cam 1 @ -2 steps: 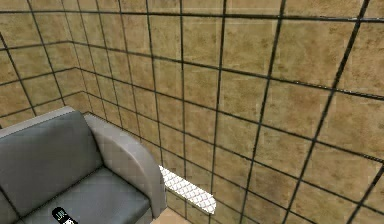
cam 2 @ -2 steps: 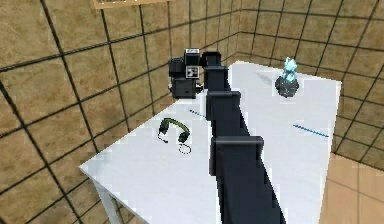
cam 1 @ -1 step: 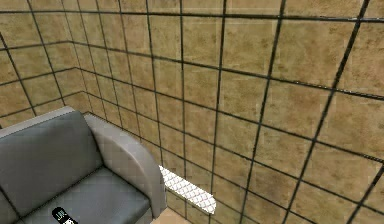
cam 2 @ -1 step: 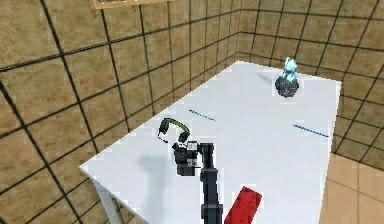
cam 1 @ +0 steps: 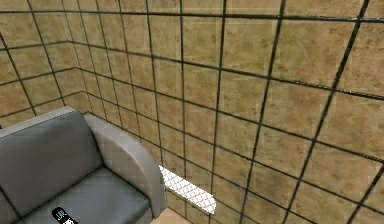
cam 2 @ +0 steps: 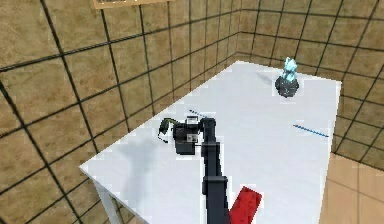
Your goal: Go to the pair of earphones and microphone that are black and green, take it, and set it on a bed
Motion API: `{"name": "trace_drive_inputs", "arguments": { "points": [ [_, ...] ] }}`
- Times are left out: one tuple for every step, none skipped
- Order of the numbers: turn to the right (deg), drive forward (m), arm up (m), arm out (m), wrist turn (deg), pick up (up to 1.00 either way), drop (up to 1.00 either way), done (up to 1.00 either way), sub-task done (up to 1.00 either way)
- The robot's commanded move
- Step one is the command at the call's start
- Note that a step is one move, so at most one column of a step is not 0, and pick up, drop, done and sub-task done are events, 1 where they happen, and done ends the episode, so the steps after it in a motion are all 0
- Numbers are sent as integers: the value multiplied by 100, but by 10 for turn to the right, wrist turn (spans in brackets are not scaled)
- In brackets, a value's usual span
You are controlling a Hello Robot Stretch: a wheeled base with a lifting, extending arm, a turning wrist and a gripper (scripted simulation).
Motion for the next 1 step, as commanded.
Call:
{"name": "trace_drive_inputs", "arguments": {
  "points": [
    [0, 0, 0, 0, 0, 100, 0, 0, 0]
  ]
}}
